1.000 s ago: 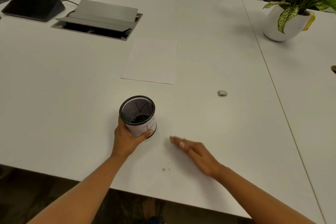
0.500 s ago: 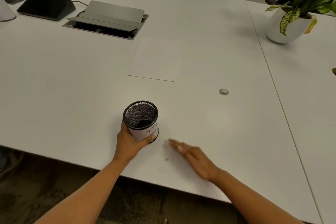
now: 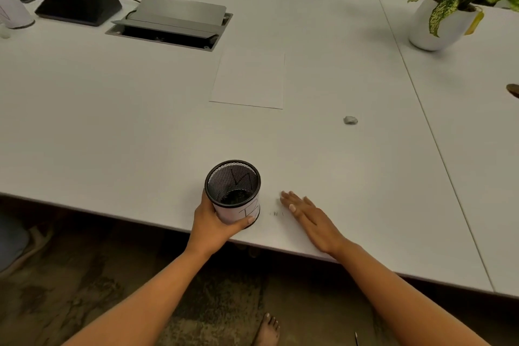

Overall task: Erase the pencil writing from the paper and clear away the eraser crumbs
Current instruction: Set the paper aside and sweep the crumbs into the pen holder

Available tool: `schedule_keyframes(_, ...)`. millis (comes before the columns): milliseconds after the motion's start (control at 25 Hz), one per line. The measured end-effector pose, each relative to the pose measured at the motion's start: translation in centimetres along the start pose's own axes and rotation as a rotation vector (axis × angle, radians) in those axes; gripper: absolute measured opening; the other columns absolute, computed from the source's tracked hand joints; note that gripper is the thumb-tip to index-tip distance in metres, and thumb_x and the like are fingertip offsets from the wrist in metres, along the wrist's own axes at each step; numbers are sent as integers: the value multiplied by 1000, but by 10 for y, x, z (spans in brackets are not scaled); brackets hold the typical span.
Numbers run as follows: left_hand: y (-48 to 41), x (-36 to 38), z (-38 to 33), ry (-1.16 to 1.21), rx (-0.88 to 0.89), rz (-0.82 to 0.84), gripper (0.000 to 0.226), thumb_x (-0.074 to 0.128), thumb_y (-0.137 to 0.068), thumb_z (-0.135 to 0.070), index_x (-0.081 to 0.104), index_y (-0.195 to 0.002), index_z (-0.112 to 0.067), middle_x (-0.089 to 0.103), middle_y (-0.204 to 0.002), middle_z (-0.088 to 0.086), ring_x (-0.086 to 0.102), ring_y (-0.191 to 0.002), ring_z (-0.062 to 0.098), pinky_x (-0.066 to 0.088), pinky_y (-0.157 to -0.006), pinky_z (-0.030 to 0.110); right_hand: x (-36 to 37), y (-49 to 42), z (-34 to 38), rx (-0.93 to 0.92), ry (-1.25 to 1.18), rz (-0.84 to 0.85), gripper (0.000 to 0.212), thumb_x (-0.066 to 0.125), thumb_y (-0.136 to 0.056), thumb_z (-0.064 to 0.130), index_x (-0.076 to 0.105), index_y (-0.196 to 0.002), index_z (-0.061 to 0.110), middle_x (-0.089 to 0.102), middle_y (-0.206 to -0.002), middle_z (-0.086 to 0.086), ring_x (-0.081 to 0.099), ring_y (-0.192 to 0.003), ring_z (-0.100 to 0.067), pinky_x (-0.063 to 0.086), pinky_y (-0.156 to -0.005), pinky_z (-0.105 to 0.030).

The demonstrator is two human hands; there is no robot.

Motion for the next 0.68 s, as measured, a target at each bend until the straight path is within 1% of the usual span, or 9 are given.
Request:
schedule_keyframes(120, 31, 3, -4, 6, 33, 77, 86, 83, -40, -55, 49, -113, -24, 56, -104, -24, 53, -97, -18, 46, -77, 5, 8, 6, 1, 45, -85, -23, 40, 21, -99, 33, 36, -136, 27, 30, -147, 8, 19, -131, 6, 0, -111, -19)
schedule_keyframes(240, 65, 12, 0, -16, 75, 175, 85, 82, -42, -58, 55, -113, -20, 63, -105, -15, 57, -102, -8, 47, -83, 9, 4, 9, -1, 81, -221, -102, 39, 24, -99, 32, 41, -133, 26, 35, -144, 8, 25, -134, -3, 4, -113, -20)
schedule_keyframes(320, 86, 17, 5, -22, 97, 233, 80, 83, -43, -56, 52, -113, -31, 62, -107, -17, 55, -107, -6, 44, -85, 7, 0, 10, -2, 90, -302, -137, 39, 25, -99, 31, 44, -132, 21, 39, -140, 9, 29, -133, -6, 13, -106, -9)
schedule_keyframes(400, 104, 26, 7, -38, 134, 328, 85, 85, -46, -51, 46, -120, -37, 58, -116, -24, 50, -113, -7, 39, -89, 4, -8, 9, -1, 86, -319, -170, 40, 25, -99, 31, 44, -131, 17, 42, -139, 5, 30, -129, -3, 20, -90, 8)
schedule_keyframes(440, 113, 32, 10, -48, 154, 384, 89, 87, -47, -47, 43, -124, -39, 53, -122, -27, 48, -116, -7, 37, -91, 4, -11, 8, -1, 88, -311, -179, 41, 24, -99, 33, 44, -131, 17, 42, -139, 5, 30, -127, -1, 21, -84, 12)
schedule_keyframes(480, 122, 37, 13, -61, 168, 427, 91, 87, -49, -45, 40, -127, -40, 50, -125, -28, 47, -117, -7, 35, -93, 4, -13, 7, -2, 89, -306, -182, 42, 25, -98, 34, 44, -131, 17, 41, -140, 5, 30, -127, 0, 21, -85, 11)
schedule_keyframes(520, 129, 41, 19, -74, 168, 455, 92, 87, -50, -44, 38, -127, -43, 49, -127, -29, 47, -117, -7, 35, -93, 4, -15, 6, -2, 84, -300, -178, 42, 26, -98, 34, 44, -132, 16, 40, -142, 4, 30, -128, -1, 21, -93, 6)
schedule_keyframes(600, 136, 47, 35, -81, 122, 484, 91, 87, -50, -43, 36, -125, -48, 49, -125, -30, 47, -116, -9, 36, -92, 4, -13, 4, -3, 67, -264, -166, 41, 28, -98, 33, 42, -133, 16, 37, -145, 3, 29, -133, -5, 18, -108, -13)
schedule_keyframes(680, 133, 51, 56, -82, 38, 464, 89, 88, -46, -42, 38, -120, -48, 55, -120, -26, 50, -113, -8, 39, -88, 3, -8, 3, -5, 52, -153, -141, 40, 26, -99, 33, 38, -135, 20, 33, -147, 4, 25, -133, -2, 11, -112, -21)
Point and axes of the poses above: each hand's wrist, its own y-axis away from the middle knuckle, its own x-axis out of the palm, z = x × y, the point moved 10 cm from there along -y, towards the middle knuckle
